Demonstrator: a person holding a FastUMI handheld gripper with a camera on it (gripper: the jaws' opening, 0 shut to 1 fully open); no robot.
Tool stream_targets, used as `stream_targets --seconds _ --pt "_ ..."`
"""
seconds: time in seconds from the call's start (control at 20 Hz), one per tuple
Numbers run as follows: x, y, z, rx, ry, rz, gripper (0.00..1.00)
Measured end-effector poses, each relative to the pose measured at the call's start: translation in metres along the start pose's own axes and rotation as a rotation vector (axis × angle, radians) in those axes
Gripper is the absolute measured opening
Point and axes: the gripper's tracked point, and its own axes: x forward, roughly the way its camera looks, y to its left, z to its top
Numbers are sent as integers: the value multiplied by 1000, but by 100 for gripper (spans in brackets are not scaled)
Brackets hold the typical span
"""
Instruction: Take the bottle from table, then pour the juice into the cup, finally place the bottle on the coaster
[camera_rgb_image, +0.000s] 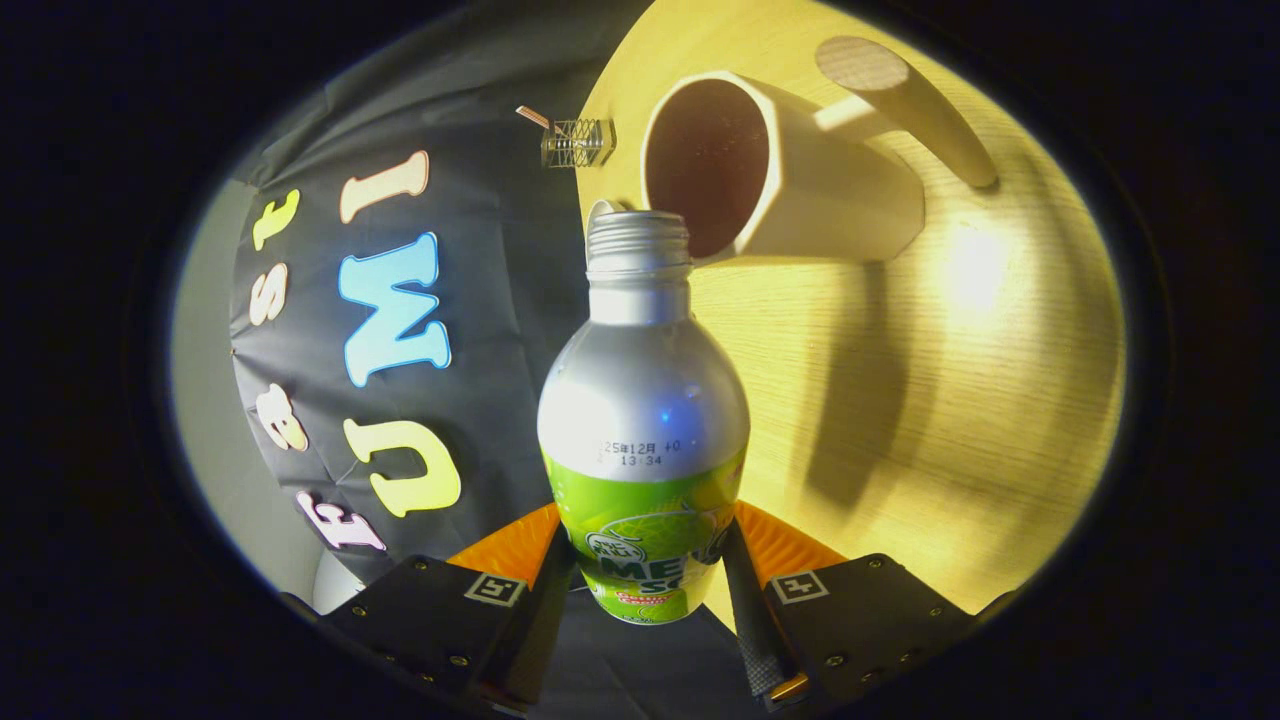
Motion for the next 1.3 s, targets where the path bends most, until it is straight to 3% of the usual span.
stream_targets --seconds 1.3 --pt "-1 13 -2 157 50 -12 74"
